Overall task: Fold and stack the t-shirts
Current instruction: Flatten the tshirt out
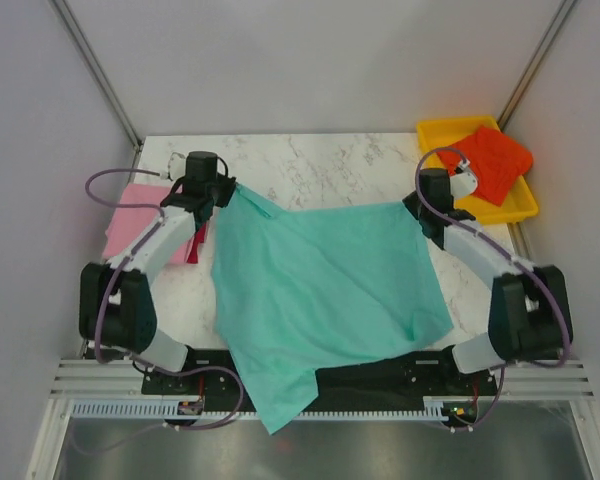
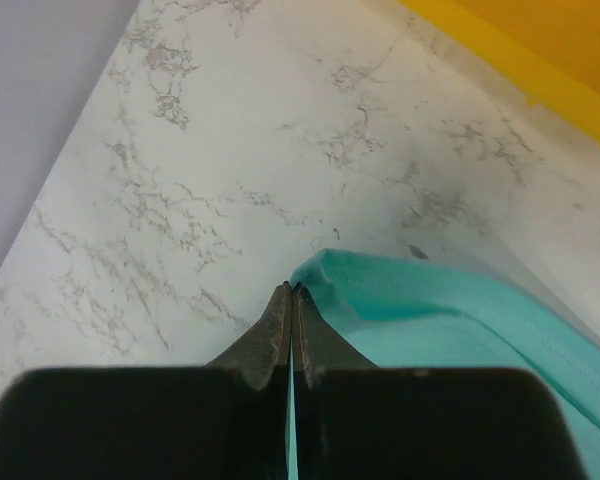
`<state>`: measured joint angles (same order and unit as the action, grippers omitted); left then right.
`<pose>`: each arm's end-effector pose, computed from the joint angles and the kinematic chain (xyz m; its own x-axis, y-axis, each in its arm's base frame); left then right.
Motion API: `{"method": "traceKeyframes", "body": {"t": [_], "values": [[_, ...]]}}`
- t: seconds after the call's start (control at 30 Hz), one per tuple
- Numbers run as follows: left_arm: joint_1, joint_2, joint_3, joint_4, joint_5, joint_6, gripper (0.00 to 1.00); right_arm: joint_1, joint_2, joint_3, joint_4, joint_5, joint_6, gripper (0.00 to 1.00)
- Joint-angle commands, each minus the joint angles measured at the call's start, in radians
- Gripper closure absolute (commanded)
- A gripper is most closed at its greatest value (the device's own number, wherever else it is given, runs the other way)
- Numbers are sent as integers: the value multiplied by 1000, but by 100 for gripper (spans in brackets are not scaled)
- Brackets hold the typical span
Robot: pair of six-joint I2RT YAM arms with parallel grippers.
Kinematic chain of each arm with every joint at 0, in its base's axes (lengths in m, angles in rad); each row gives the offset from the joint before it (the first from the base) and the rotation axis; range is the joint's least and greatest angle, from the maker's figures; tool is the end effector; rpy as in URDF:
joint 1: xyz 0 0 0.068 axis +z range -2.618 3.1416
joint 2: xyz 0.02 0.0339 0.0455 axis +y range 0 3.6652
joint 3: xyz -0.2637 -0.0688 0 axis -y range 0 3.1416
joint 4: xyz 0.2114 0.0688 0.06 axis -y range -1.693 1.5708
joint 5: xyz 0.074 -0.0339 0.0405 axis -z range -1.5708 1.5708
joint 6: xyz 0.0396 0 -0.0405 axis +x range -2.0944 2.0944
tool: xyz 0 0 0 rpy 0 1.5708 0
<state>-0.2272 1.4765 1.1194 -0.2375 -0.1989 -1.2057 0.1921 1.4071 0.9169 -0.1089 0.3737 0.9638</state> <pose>0.3015 -0.0617 0.2951 -0.2522 -0.8815 -0.3992 -0.4879 0.4720 -0.7343 0.2809 0.0399 0.2646 -0.2187 0.7365 -0.6401 0.5221 0.6425 0.5609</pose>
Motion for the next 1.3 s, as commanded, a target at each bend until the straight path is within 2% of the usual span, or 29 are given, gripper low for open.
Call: {"method": "traceKeyframes", "body": {"t": [0.0, 0.03, 0.07, 0.1, 0.13, 0.17, 0.2, 0.23, 0.27, 0.3, 0.33, 0.37, 0.43, 0.53, 0.57, 0.67, 0.7, 0.83, 0.93, 1.07, 1.27], "values": [[54, 189, 176, 219, -108, -64, 98, -11, 231, 130, 274, 1, 70, 100], [64, 315, 239, 221, -99, -51, 98, -13, 360, 231, 281, -5, 70, 100], [74, 391, 305, 224, -79, -39, 98, -14, 424, 285, 284, -12, 70, 100], [87, 457, 441, 227, -70, -26, 98, -17, 481, 339, 299, -19, 69, 100], [94, 593, 514, 225, -56, -6, 98, -20, 586, 435, 314, -30, 58, 100], [104, 657, 590, 227, 2, 0, 82, -31, 633, 483, 352, -42, 46, 88], [132, 718, 756, 228, 53, 14, 67, -34, 674, 570, 380, -82, 27, 72], [146, 788, 852, 210, 108, 49, 56, -42, 709, 608, 403, -96, -23, 56], [155, 888, 949, 158, 145, 52, 46, -51, 752, 638, 417, -101, -40, 28], [163, 921, 1087, 85, 156, 63, 28, -52, 762, 660, 435, -101, -59, 14], [163, 933, 1114, 80, 153, 114, 18, -56, 765, 687, 436, -91, -83, 8], [158, 920, 1120, 79, 133, 138, 1, -56, 757, 692, 437, -85, -126, 8], [150, 886, 1071, 79, 115, 178, 0, -57, 739, 679, 431, -82, -149, 13], [150, 780, 936, 83, 122, 178, 0, -57, 641, 585, 425, -85, -148, 32], [149, 751, 898, 81, 133, 181, 0, -56, 613, 555, 423, -91, -148, 35], [131, 599, 720, 83, 133, 195, 0, -57, 496, 449, 370, -110, -155, 49], [117, 550, 626, 81, 121, 202, 1, -57, 469, 435, 301, -111, -166, 53], [92, 305, 404, 61, 90, 181, 3, -57, 380, 398, 158, -150, -232, 51], [92, 243, 297, -3, 105, 147, 5, -56, 369, 359, 140, -133, -275, 52], [85, 165, 166, -28, 134, 118, 8, -59, 441, 369, 130, -121, -293, 54], [69, 88, -7, -43, 147, 120, 6, -60, 547, 421, 143, -130, -297, 55]]}}
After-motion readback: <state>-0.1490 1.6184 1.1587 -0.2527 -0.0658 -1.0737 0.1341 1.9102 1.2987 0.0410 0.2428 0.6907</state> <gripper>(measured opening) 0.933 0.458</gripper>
